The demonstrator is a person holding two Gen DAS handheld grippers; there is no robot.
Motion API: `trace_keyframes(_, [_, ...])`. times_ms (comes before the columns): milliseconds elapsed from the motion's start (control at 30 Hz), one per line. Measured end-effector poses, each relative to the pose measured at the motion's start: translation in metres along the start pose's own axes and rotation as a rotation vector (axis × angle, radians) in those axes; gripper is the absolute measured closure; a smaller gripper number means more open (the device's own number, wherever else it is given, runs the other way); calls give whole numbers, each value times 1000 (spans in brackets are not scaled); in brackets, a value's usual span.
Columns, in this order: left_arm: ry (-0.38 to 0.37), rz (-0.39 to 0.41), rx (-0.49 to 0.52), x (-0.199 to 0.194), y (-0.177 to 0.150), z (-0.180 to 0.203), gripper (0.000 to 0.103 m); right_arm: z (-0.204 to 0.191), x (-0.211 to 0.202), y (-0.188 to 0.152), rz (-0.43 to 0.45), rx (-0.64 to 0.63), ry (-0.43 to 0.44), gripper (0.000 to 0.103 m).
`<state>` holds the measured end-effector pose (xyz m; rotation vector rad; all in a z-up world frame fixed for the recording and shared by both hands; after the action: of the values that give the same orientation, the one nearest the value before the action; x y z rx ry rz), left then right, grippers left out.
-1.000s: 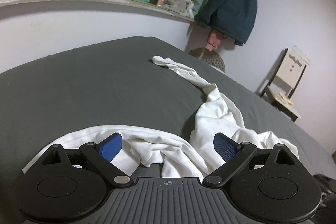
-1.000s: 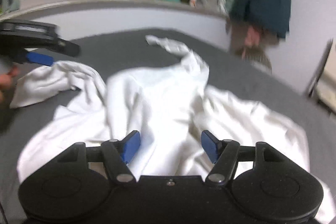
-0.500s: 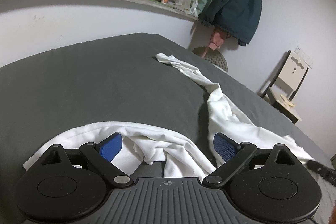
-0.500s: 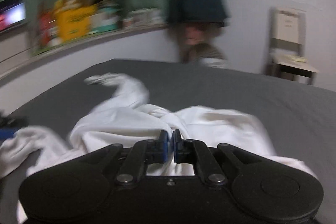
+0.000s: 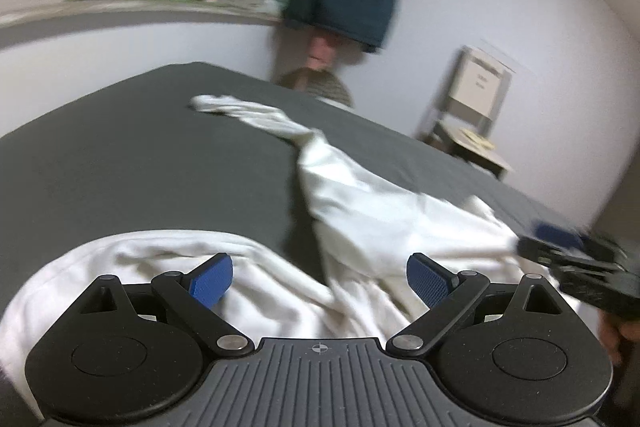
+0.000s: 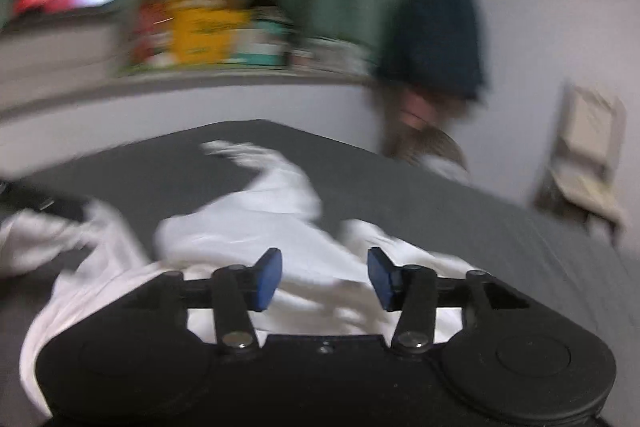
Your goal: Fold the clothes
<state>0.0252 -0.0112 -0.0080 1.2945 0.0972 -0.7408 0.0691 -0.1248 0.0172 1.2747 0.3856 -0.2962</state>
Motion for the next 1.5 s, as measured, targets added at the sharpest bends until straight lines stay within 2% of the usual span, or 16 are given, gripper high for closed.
trace_keyframes(100, [-64,-17,107,-1,-3,22,8,-30,6,7,53,-184,59,55])
trace_keyframes(200, [-79,-44,173,0,-6,36,8,-48,32,12,29,-287,139,56])
trace_keyframes(300, [-75,-65,180,0,-6,38,8,-54,55,14,-34,-323,192,99])
trace_keyframes(467, [-80,-58,129,-3,-3,29,8,22,20,37,111,169,-2,100])
trace_keyframes(567, [-104,-60,135,-2,-3,32,8,90,-18,16,155,496,-170,101])
trace_keyframes(700, [-157,-62,212,0,-7,49,8,160,-42,-35,32,813,-320,102])
trace_keyframes(800, [-176,-71,288,-5,-10,63,8,170,-56,-62,-26,853,-322,98])
trace_keyframes(867, [-180,-77,326,-7,-12,70,8,161,-62,-61,-5,839,-247,86])
trace_keyframes(900, [-177,-80,332,-8,-12,71,8,154,-62,-56,2,819,-199,77])
trace_keyframes(1067, [-169,-92,351,-9,-11,74,8,115,-39,-5,-5,703,32,75])
trace_keyframes(1167, [-166,-94,339,-6,-11,72,8,105,-5,23,-141,738,88,73])
trace_keyframes(1267, [-164,-96,321,-4,-11,69,8,100,29,36,-307,799,92,73])
trace_keyframes(1367, [-165,-94,301,-2,-10,65,8,94,53,30,-442,773,3,75])
trace_keyframes(1400, [-165,-93,295,-2,-10,64,8,93,54,23,-469,765,-32,91])
trace_keyframes(1433, [-165,-92,289,-3,-9,64,8,94,51,18,-475,774,-53,98])
trace_keyframes(1500, [-165,-85,281,-3,-8,62,8,102,40,7,-462,827,-68,98])
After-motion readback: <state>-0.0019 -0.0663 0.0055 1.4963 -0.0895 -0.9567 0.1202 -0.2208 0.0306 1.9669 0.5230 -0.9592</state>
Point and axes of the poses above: each gripper's, at about its wrist camera, not at the fingertips, and x roughly the way its jaws point, z to its right, y to its top, the point moved 4 cm from there along x, roughly the way its jaws point, and after that the axes turned 2 degrees about z, right-handed, at the moved point
